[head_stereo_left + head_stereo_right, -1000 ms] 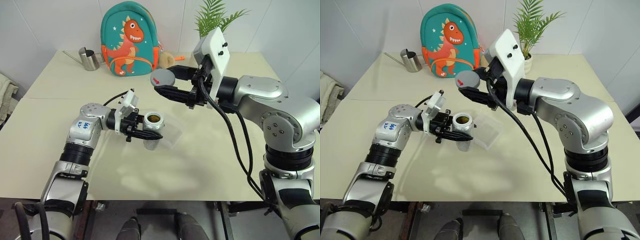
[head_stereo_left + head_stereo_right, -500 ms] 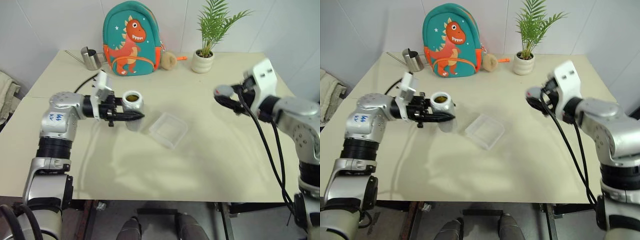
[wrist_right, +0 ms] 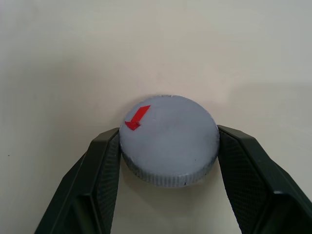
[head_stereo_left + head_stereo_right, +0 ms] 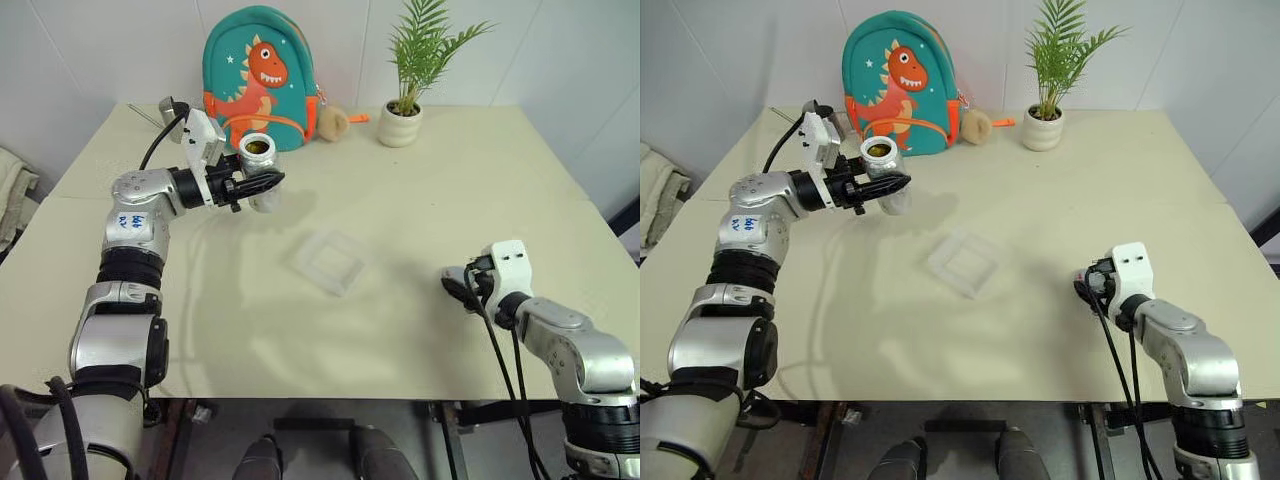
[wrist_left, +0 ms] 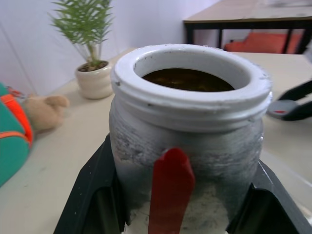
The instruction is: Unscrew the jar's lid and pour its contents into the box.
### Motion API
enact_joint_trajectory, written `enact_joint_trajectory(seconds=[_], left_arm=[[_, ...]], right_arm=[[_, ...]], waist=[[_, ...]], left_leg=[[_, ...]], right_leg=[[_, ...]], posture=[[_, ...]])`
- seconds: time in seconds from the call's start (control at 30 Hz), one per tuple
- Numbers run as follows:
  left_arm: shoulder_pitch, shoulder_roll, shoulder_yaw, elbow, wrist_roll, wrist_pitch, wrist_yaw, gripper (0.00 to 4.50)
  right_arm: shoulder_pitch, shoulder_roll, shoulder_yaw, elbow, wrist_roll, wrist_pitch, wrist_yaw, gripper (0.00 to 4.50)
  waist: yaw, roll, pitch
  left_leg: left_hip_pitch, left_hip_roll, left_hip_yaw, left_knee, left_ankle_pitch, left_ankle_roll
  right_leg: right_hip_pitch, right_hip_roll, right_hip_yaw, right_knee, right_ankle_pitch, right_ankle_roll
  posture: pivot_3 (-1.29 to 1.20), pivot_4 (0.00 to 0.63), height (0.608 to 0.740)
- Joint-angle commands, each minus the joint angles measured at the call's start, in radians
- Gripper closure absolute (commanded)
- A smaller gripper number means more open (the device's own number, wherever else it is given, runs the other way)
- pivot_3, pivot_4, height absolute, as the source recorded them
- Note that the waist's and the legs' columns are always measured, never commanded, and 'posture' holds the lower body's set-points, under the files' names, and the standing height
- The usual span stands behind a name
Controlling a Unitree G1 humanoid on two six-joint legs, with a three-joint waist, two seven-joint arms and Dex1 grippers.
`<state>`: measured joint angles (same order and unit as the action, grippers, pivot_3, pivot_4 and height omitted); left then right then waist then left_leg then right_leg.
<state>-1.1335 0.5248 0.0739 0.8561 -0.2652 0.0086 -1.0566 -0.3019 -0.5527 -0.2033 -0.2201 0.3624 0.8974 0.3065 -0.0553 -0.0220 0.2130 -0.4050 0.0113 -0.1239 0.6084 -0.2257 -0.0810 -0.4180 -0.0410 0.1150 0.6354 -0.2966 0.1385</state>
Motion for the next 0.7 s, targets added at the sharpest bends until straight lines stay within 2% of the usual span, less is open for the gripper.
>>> enact_joint_trajectory(seconds=[0.03,0.17,0.33,0.43,0.57,0.7], left_arm=[[-0.045,-0.003,0.025,0.007,-0.006,0.004,0.003,2.57],[-0.040,-0.004,0.017,-0.008,0.000,0.015,-0.007,2.57],[-0.038,-0.004,0.011,-0.018,0.008,0.018,-0.015,2.57],[-0.053,-0.008,0.012,-0.024,0.010,-0.002,-0.020,2.57],[-0.093,-0.008,-0.036,0.047,0.127,-0.204,0.068,2.57],[-0.135,-0.015,-0.129,0.130,0.282,-0.465,0.153,2.57]], right_arm=[[0.004,0.009,-0.019,-0.014,-0.001,-0.016,-0.001,1.18],[0.021,-0.016,-0.030,-0.057,0.008,-0.001,0.023,0.04],[0.042,-0.072,-0.055,-0.113,0.026,0.012,0.064,0.04],[0.076,-0.134,-0.142,-0.208,0.086,-0.025,0.156,0.04],[0.137,-0.164,-0.272,-0.311,0.215,-0.110,0.309,0.04],[0.218,-0.201,-0.358,-0.362,0.354,-0.092,0.435,0.04]], waist=[[0.000,0.000,0.000],[0.001,0.000,0.000],[0.001,0.000,0.000],[0.003,0.000,0.000],[0.008,-0.001,0.001],[0.012,-0.001,0.001]], left_leg=[[0.000,0.000,0.000,0.000,0.000,0.000],[0.000,0.000,0.000,0.001,0.000,0.000],[0.000,0.000,0.000,0.001,0.000,0.000],[0.000,0.000,0.000,0.001,0.000,0.000],[0.000,0.000,0.000,0.001,0.000,0.000],[0.001,0.000,0.000,0.002,0.000,0.000]], right_leg=[[0.000,0.000,0.000,0.001,0.000,0.000],[0.000,0.000,0.000,0.001,0.000,0.000],[0.000,0.000,0.000,0.001,0.000,0.000],[0.000,0.000,0.000,0.001,0.000,0.000],[0.001,0.000,0.000,0.000,0.000,0.001],[0.004,0.000,0.000,-0.003,0.001,0.002]], posture=[[0.00,0.150,0.740],[0.00,0.150,0.740],[0.00,0.150,0.740],[0.00,0.150,0.740],[0.00,0.150,0.740],[0.00,0.150,0.740]])
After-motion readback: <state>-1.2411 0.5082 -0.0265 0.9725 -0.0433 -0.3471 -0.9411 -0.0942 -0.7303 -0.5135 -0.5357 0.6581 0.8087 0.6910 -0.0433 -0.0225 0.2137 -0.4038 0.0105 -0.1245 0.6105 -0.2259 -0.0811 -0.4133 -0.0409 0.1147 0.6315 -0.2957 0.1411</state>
